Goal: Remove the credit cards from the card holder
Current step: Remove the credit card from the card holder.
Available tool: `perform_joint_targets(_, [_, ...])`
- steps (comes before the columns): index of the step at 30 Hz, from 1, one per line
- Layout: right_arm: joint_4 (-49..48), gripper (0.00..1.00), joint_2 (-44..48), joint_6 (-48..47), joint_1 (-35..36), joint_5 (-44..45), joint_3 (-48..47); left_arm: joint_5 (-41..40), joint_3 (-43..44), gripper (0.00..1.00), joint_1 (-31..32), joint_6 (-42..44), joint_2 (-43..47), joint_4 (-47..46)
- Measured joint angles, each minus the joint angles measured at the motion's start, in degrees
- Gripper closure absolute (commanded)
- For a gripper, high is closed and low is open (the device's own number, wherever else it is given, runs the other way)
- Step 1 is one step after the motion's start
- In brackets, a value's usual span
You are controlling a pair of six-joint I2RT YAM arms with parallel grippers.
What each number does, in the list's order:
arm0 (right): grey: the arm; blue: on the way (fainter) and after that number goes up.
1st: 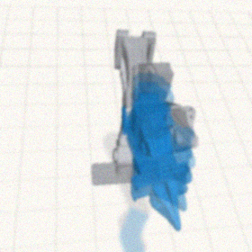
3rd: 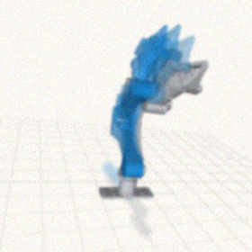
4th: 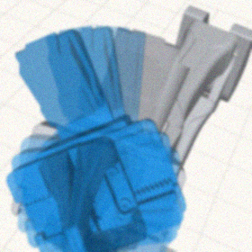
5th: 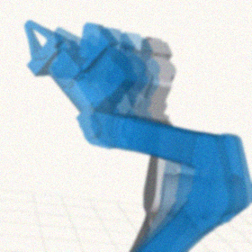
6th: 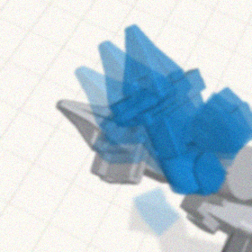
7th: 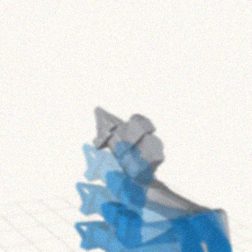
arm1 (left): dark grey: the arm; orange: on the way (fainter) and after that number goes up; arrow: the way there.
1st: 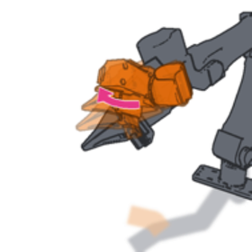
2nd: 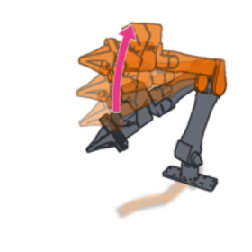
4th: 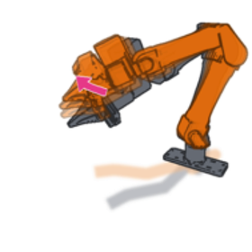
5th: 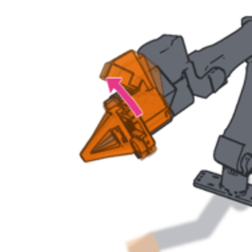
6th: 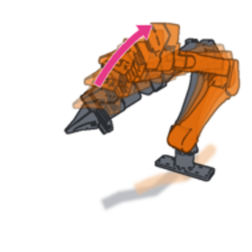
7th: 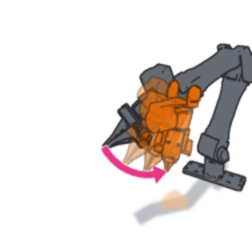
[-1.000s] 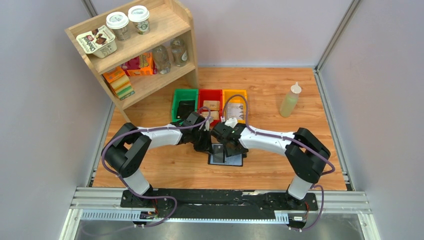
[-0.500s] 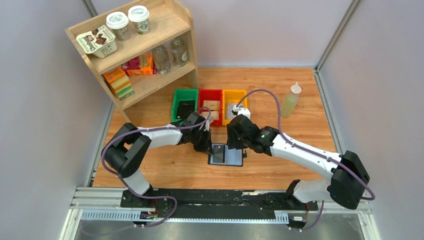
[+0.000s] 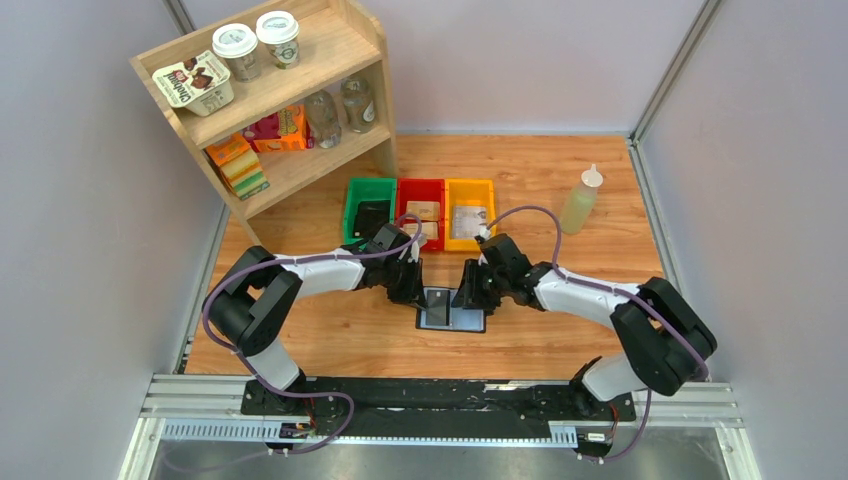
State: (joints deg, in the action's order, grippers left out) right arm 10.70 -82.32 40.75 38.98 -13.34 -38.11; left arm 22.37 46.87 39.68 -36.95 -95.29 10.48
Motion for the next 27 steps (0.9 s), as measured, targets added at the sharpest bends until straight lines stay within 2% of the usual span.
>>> perform_joint_targets(6, [-7.1,0.7,-3.39,1.31,-0.83,-5.68,0.74,-0.04,0.0,0.93,0.0,-0.02,0.02,0.02])
perform_joint_targets(16, [-13.27,0.76,-7.23,2.16,-1.95,-8.59,1.84,-0.09,0.0,0.94,0.0,-0.02,0.02,0.07])
perform_joint_targets(27, [-21.14,0.76,-8.92,4.52,-4.72,-13.81,5.57,-0.09,0.0,0.94,0.0,-0.02,0.02,0.11])
